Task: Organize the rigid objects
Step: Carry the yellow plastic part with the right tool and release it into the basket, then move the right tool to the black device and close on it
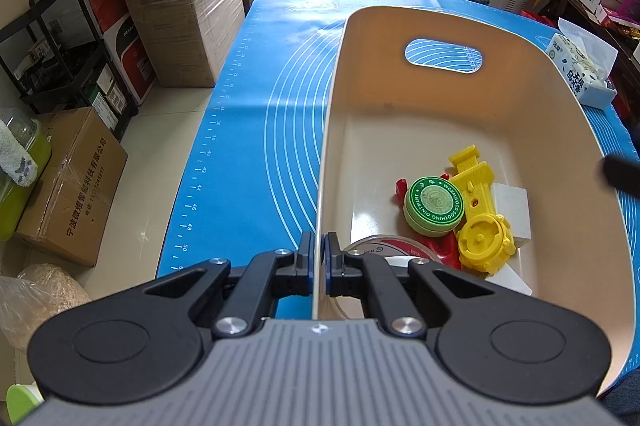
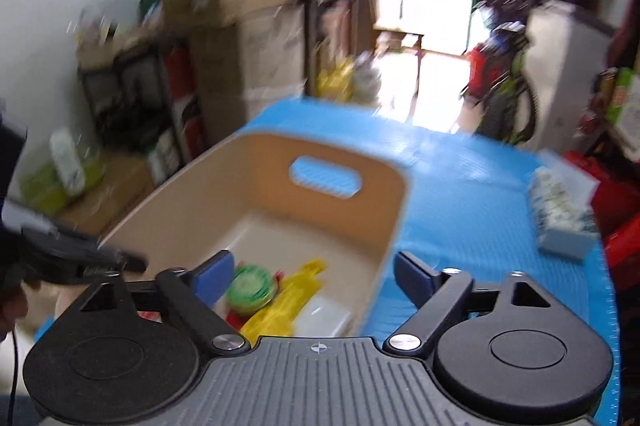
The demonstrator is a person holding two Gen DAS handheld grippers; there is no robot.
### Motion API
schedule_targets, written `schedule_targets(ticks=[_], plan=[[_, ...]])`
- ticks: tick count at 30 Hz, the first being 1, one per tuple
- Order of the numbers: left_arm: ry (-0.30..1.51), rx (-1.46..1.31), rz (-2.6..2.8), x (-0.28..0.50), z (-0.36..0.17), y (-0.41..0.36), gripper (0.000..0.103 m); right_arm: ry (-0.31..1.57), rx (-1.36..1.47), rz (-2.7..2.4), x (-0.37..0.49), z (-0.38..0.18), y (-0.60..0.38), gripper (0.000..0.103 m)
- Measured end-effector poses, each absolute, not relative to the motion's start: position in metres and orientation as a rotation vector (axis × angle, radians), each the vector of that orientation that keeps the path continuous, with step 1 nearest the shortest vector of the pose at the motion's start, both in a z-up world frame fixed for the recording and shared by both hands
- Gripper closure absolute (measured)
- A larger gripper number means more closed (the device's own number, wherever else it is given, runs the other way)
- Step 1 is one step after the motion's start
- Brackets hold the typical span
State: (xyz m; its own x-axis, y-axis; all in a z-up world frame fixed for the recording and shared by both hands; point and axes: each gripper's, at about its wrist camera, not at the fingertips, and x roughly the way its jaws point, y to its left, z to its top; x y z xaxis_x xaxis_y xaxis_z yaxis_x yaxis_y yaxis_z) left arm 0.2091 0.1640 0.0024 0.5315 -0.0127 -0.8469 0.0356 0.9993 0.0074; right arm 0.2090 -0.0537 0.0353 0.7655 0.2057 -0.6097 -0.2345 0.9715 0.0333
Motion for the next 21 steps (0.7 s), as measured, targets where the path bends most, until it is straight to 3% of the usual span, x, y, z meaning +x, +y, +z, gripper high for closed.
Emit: schedule_targets(ticks=[10,21], plan=[[1.013,0.024,-0.027,0.209,0.002,0.165,0.096,0.672,0.033,0.050,0.203,0.007,-0.136,0.006],[1.015,0.027,-0.026,0.209,0.002,0.164,0.096,0.721,-0.009,-0.009,0.209,-0.046,-0.161,0.007]])
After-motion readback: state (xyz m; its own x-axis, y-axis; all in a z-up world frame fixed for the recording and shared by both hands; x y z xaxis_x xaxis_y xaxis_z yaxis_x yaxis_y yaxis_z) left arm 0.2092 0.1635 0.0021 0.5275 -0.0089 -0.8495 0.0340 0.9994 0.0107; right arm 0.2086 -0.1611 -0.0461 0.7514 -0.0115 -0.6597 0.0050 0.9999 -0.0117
